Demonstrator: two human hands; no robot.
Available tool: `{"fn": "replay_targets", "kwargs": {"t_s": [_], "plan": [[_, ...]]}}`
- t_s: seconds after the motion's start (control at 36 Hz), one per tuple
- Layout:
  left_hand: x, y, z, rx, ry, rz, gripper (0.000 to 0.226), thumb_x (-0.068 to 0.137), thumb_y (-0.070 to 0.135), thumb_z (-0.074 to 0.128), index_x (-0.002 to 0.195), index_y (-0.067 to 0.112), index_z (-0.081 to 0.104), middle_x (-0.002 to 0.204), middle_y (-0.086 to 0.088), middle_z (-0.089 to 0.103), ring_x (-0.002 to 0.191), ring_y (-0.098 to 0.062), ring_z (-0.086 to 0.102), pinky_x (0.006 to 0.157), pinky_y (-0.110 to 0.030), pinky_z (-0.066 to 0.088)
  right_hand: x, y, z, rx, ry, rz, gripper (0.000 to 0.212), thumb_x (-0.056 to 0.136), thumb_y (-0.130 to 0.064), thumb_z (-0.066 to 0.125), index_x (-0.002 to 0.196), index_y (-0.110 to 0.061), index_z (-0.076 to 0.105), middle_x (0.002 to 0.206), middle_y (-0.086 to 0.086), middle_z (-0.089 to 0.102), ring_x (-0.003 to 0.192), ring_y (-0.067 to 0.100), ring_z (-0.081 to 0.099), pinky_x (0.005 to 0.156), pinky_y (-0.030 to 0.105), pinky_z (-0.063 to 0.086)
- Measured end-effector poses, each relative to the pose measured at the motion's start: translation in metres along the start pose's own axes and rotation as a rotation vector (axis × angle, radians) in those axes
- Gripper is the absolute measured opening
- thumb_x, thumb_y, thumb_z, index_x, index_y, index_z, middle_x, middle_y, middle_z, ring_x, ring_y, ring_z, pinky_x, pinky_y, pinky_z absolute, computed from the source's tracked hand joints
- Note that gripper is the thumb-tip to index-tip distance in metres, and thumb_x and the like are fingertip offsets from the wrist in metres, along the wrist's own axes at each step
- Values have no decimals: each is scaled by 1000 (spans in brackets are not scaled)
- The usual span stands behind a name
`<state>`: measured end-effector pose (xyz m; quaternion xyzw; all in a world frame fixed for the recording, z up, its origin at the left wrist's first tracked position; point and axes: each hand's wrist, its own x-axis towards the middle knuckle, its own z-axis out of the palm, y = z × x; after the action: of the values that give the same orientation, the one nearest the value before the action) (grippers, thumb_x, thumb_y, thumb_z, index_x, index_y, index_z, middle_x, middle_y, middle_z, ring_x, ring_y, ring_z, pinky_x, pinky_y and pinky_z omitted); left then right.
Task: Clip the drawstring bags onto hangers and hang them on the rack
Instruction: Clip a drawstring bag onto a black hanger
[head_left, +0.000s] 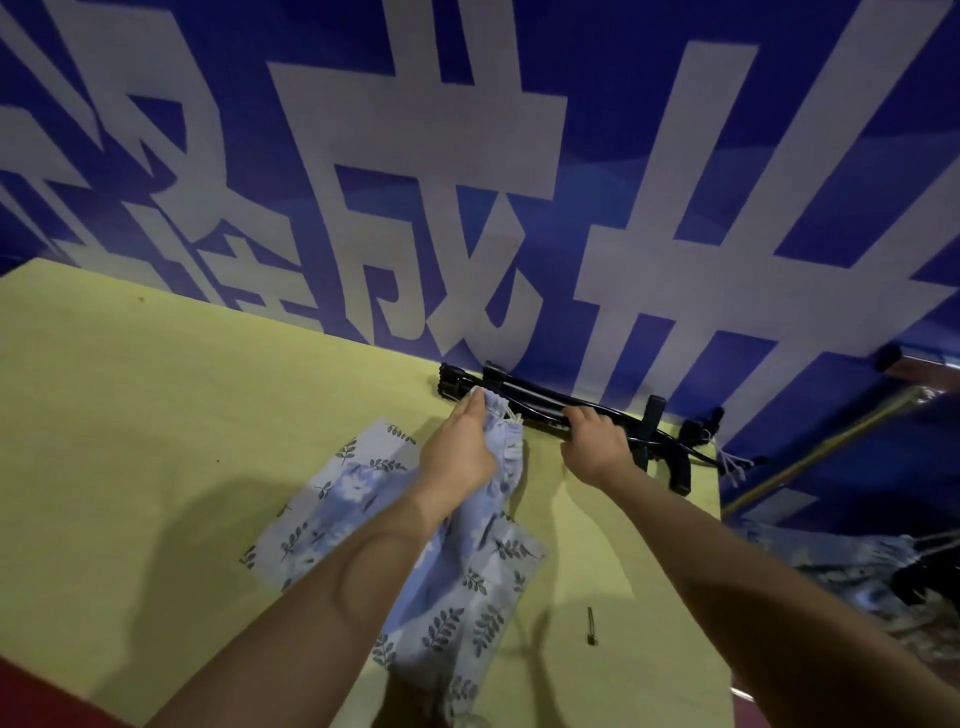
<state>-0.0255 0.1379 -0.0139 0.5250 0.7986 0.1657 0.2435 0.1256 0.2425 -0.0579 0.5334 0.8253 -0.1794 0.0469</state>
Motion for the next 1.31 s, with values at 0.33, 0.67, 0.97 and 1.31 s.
{"fn": "replay_targets", "kwargs": {"t_s": [0.33, 0.67, 0.97, 1.31], "plan": [[45, 1, 12, 37, -48, -33, 75, 87, 4, 50, 151, 17, 13, 158, 4, 16, 132, -23, 41, 96, -34, 44, 53, 10, 31, -339, 89, -71, 54, 93, -13, 50, 142, -15, 28, 140, 13, 40, 128, 32, 39, 107, 40, 30], [30, -24, 14, -28, -7, -2, 72, 87, -3, 46, 150, 12, 15, 157, -2, 18, 139, -22, 31, 105, -32, 39, 37, 0, 4, -256, 98, -98, 47, 86, -29, 61, 122, -14, 34, 112, 9, 59, 94, 32, 62, 63, 33, 38], [-10, -17, -5, -118, 1, 47, 76, 90, 4, 53, 151, 16, 10, 158, 2, 14, 141, -22, 27, 103, -29, 37, -31, -7, -28, 62, 259, -42, 39, 79, -35, 59, 112, -21, 44, 91, 3, 61, 79, 29, 59, 63, 33, 46], [-55, -13, -23, -163, 71, 73, 80, 89, 6, 57, 151, 16, 7, 159, 3, 10, 143, -20, 23, 111, -32, 32, -117, 10, -37, 319, 321, -56, 45, 80, -29, 63, 121, -25, 46, 89, -2, 60, 74, 23, 55, 60, 29, 40]]}}
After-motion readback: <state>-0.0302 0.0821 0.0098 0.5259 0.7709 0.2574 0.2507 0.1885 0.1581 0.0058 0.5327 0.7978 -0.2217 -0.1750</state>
